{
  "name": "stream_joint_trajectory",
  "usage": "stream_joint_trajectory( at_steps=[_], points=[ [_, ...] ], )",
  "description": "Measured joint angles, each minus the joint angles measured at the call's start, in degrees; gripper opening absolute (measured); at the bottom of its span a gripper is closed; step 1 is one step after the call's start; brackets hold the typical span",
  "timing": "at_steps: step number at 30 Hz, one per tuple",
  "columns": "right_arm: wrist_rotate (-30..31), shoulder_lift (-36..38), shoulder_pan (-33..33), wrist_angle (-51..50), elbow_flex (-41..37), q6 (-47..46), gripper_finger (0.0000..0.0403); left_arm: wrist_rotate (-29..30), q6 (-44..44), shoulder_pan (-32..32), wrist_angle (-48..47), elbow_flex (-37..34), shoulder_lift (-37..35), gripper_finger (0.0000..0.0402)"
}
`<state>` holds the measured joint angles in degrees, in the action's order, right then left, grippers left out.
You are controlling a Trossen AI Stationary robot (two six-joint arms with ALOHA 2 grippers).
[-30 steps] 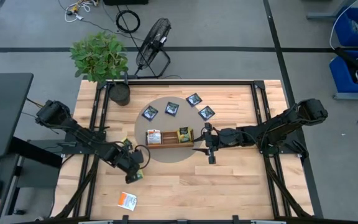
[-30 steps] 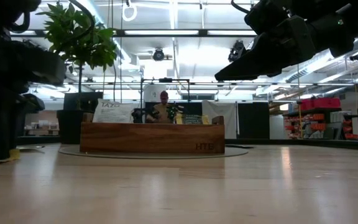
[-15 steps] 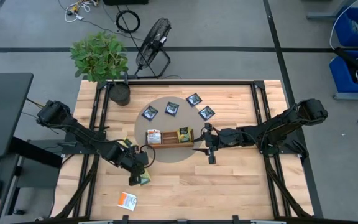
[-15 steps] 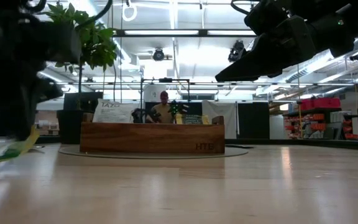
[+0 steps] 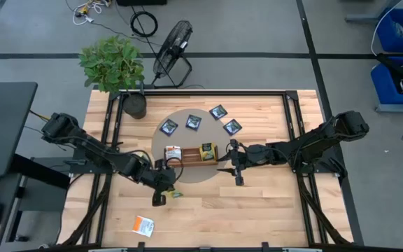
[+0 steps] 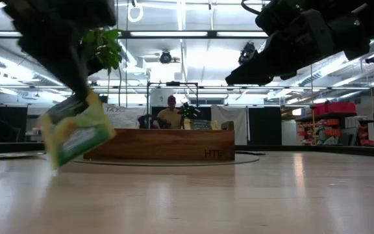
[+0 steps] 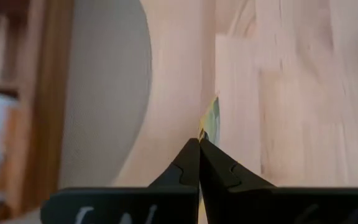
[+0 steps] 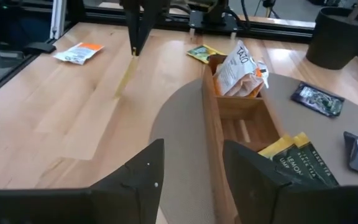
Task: Pick & Place Tea
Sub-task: Put the bottom yellow tea bag into the right compartment of the wooden organizer
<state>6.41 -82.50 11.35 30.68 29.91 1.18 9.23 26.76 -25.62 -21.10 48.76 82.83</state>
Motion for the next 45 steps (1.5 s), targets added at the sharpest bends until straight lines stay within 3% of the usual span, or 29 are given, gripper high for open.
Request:
stream_joint_trajectory(
  at_steps=[10, 14, 22, 37, 45],
  points=[
    [-0.6, 0.0, 0.0, 0.2, 2.3, -2.0, 0.0172, -2.9, -7.7, 5.6, -0.2, 5.1, 0.0, 0.0001],
    [-3.0, 0.0, 0.1, 0.2, 3.4, -2.0, 0.0172, -3.1, -8.0, 8.3, -0.2, 6.0, 0.0, 0.0001],
    [-1.1, -1.1, -0.2, -0.2, 6.2, -3.6, 0.0164, -3.1, -9.2, 13.2, 0.5, 6.4, -0.1, 0.0001],
    [-1.5, -9.5, -1.6, -10.7, 20.4, -0.2, 0.014, -3.1, -10.1, 14.6, 2.7, 6.4, -0.1, 0.0002],
    [-5.8, -15.7, -2.7, -18.4, 28.2, -0.3, 0.0164, -3.0, -11.0, 14.6, 2.3, 6.5, 0.0, 0.0002]
  ],
)
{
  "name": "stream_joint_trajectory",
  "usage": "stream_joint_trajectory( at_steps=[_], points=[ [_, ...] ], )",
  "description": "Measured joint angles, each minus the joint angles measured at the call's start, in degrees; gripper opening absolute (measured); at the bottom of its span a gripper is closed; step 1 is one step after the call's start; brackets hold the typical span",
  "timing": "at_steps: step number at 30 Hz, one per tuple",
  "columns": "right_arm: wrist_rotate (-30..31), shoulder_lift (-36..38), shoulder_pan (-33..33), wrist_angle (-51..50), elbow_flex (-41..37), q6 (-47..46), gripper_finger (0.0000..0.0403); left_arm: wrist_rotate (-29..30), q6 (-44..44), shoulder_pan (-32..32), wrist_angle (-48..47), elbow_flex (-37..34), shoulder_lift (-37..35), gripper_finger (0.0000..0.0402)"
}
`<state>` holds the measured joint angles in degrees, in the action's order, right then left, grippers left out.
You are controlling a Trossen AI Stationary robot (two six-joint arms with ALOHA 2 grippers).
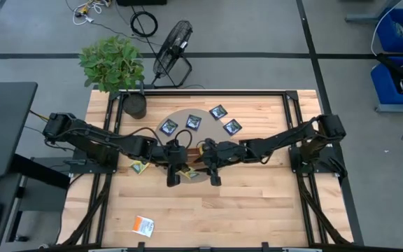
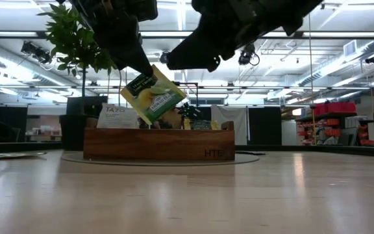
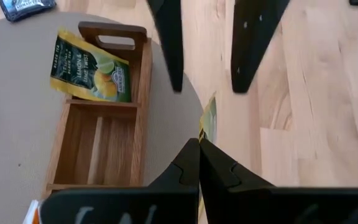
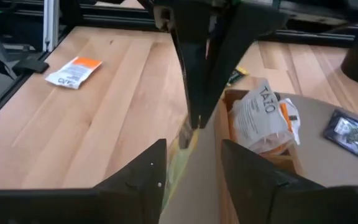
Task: Pick & Place Tea
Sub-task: Put the bottom yellow tea bag into the right compartment of the wooden organizer
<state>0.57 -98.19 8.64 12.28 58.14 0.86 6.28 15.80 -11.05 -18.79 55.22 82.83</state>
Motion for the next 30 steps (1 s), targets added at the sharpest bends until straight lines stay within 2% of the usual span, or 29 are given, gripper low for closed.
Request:
stream_joint_trajectory(
  at_steps=[8, 18, 30],
  points=[
    [-0.4, -2.9, 0.0, 0.1, 2.6, -0.6, 0.0185, 1.3, -1.2, 0.0, -0.5, 0.0, 0.0, 0.0002],
    [-0.2, -4.3, -1.7, -2.5, 4.3, -3.0, 0.0173, 1.4, -1.5, 0.0, -0.1, 0.0, 0.0, 0.0002],
    [-3.2, -4.3, -2.6, -2.2, 4.3, -3.5, 0.0145, 1.5, -2.6, 0.0, 0.2, 0.0, 0.0, 0.0002]
  ],
)
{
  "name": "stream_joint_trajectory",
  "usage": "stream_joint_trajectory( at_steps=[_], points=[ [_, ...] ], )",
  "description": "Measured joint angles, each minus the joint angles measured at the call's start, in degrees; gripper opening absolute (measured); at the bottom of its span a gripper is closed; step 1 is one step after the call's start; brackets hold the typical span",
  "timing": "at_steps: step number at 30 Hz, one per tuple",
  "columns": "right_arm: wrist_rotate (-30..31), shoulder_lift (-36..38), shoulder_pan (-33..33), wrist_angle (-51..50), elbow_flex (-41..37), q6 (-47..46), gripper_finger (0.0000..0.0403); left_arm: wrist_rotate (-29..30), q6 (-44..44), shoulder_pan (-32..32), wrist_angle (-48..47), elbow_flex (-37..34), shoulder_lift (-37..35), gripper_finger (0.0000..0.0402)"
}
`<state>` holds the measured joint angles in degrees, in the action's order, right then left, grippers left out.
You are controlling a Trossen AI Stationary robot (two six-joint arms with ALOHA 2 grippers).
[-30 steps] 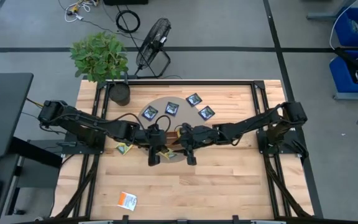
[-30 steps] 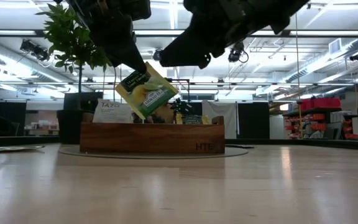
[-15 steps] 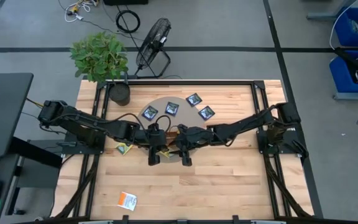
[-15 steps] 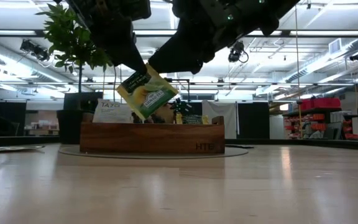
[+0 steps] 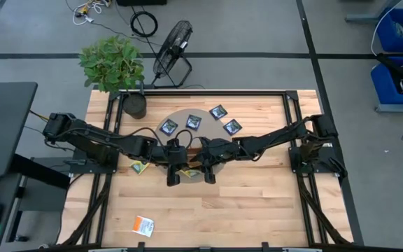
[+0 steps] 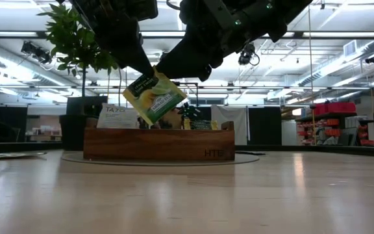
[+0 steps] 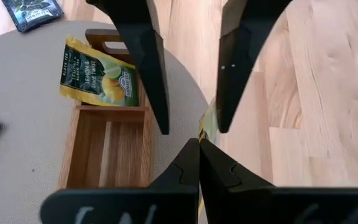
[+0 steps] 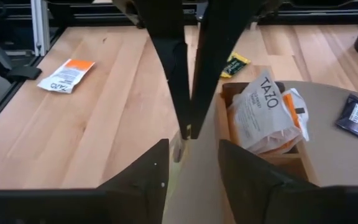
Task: Pick & Place Tea
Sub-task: Put the bottom yellow tea bag into the right compartment of the wooden organizer
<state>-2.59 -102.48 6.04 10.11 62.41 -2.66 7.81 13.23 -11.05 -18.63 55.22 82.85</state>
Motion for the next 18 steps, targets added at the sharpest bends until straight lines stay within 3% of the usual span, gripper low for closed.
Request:
stream_joint_trajectory(
  at_steps=[9, 18],
  points=[
    [0.0, -0.7, 0.0, -0.4, -0.1, -0.1, 0.0112, 0.0, -0.2, 0.0, 1.4, 0.0, 0.0, 0.0002],
    [0.0, -1.3, 0.0, 0.6, 0.0, 0.1, 0.0039, 0.0, -0.4, 0.0, 1.0, 0.0, 0.0, 0.0002]
  ],
)
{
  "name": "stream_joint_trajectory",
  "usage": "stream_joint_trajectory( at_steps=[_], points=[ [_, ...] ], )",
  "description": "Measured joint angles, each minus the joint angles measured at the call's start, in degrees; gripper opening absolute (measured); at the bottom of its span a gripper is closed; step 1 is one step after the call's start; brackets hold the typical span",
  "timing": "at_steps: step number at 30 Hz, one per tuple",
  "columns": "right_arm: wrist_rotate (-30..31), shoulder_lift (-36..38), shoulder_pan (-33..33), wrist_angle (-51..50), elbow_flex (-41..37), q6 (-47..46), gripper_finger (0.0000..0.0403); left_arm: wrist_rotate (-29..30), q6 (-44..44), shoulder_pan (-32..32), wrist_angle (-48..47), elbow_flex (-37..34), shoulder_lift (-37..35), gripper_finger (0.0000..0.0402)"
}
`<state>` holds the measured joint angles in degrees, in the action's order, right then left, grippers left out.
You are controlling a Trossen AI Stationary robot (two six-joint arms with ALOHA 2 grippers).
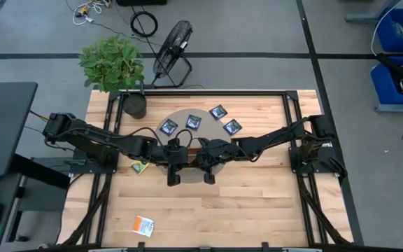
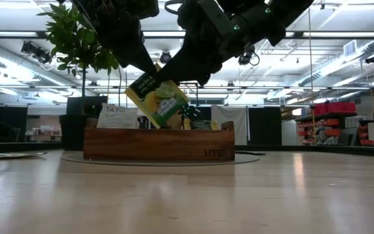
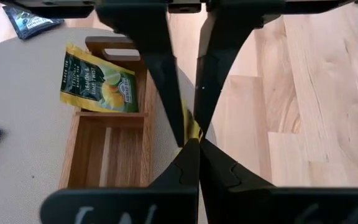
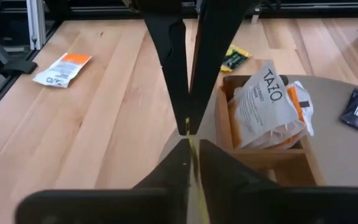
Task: Pick & Place Tea
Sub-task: Put the bottom yellow tea bag into the right compartment of the wooden organizer
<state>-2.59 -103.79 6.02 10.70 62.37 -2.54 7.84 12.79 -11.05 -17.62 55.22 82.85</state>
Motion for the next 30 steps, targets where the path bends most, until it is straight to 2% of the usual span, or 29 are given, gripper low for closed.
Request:
stream_joint_trajectory(
  at_steps=[4, 10, 14, 21, 24, 30],
  points=[
    [-0.1, 0.0, 0.0, -0.2, 0.0, 1.7, 0.0007, 0.0, 0.0, 0.0, 0.0, 0.0, 0.0, 0.0002],
    [-0.2, 0.0, 0.1, -0.6, 0.0, 3.6, 0.0003, -0.1, -3.2, -0.9, 1.0, 0.0, 0.1, 0.0004],
    [0.2, 0.1, 0.2, -1.5, 0.0, 4.6, 0.0002, 0.7, -4.6, -2.1, 1.9, 0.0, 0.1, 0.0019],
    [3.6, 0.8, 0.7, -0.5, -3.0, 5.2, 0.0001, 2.9, -8.5, -5.3, 19.2, -4.7, -0.9, 0.0026],
    [3.7, 1.5, 1.3, 1.5, -5.4, 5.1, 0.0001, 2.8, -8.7, -5.4, 22.4, -6.9, -1.9, 0.0023],
    [6.9, 7.6, 2.4, 11.0, -13.6, 6.1, 0.0, 2.5, -10.0, -6.6, 38.7, -13.7, -2.9, 0.0023]
  ],
)
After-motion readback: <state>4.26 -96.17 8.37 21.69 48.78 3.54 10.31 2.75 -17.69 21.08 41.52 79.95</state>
